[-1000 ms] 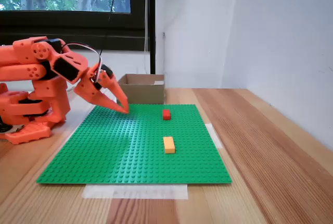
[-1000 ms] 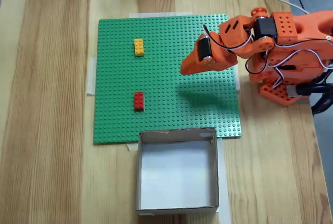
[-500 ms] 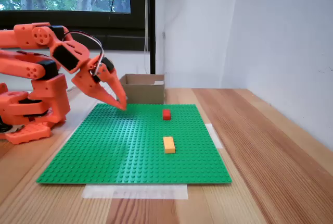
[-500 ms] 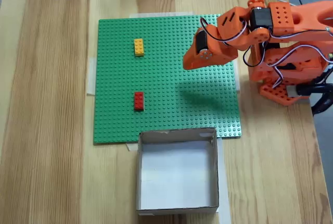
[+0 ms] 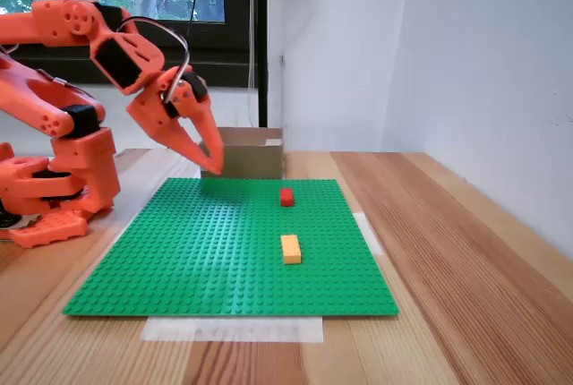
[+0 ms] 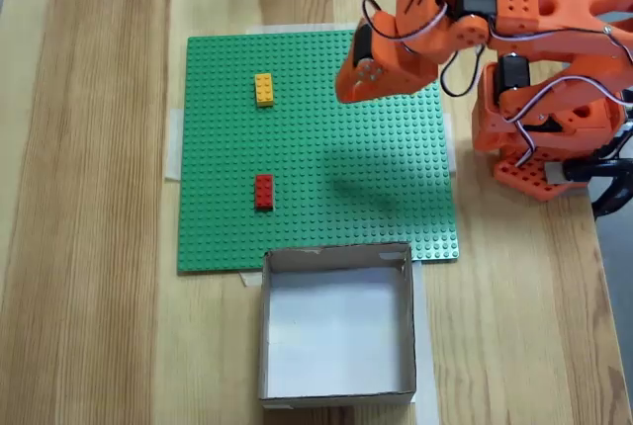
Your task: Pick the yellow lego block and put it in the box.
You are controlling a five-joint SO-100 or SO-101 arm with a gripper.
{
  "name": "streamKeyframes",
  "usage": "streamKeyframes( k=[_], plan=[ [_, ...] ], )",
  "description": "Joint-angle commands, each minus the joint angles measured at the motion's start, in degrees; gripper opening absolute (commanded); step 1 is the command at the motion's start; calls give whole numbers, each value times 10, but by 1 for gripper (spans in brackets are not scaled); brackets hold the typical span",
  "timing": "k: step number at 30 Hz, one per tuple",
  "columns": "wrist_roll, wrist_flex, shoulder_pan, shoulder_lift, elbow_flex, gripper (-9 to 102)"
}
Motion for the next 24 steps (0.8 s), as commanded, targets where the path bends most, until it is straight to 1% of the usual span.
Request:
streamKeyframes(
  k=[1,5,10,13,16,19,24],
  plan=[
    [-8,11,15,-25,-47,-1],
    [-7,22,25,-47,-64,-1],
    [-48,26,29,-78,-87,-1],
    [-74,44,31,-117,-125,-1],
    [-72,68,39,-170,-175,-1],
    [-75,67,43,-198,-198,-1],
    [-111,74,44,-226,-218,-1]
  ],
)
